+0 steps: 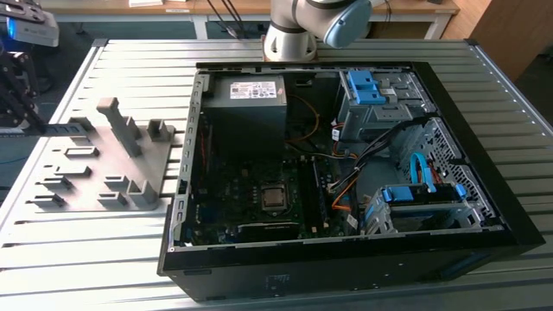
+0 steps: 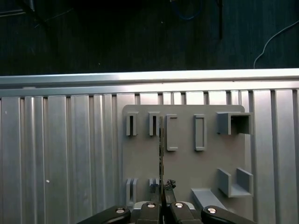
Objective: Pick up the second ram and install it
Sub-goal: 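Pick up the second ram and move it above second insertion slot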
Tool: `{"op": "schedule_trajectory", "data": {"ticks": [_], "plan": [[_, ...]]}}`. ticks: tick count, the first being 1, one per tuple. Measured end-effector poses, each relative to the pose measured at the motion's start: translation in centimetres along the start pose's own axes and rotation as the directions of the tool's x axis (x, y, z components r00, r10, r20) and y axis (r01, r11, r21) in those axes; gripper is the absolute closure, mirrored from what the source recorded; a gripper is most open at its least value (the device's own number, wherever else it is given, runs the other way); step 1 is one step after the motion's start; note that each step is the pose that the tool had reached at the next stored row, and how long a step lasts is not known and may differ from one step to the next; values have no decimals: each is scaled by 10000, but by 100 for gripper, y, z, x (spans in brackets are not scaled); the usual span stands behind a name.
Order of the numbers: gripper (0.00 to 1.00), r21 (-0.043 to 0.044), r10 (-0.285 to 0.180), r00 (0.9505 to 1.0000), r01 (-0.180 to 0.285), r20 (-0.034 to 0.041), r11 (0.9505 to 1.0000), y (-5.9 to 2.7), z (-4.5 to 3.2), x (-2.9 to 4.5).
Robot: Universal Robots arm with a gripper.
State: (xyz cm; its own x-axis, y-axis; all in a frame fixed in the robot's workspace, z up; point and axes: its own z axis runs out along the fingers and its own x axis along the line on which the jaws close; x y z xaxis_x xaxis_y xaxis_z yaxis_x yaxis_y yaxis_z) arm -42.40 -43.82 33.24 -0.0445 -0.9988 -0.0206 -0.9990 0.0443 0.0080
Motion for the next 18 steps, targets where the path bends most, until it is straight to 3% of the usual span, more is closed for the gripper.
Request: {"op": "schedule_trajectory", "data": {"ticks": [18], "plan": [[86,0,0,10000,0,0,10000,2,-298,-6]]}}
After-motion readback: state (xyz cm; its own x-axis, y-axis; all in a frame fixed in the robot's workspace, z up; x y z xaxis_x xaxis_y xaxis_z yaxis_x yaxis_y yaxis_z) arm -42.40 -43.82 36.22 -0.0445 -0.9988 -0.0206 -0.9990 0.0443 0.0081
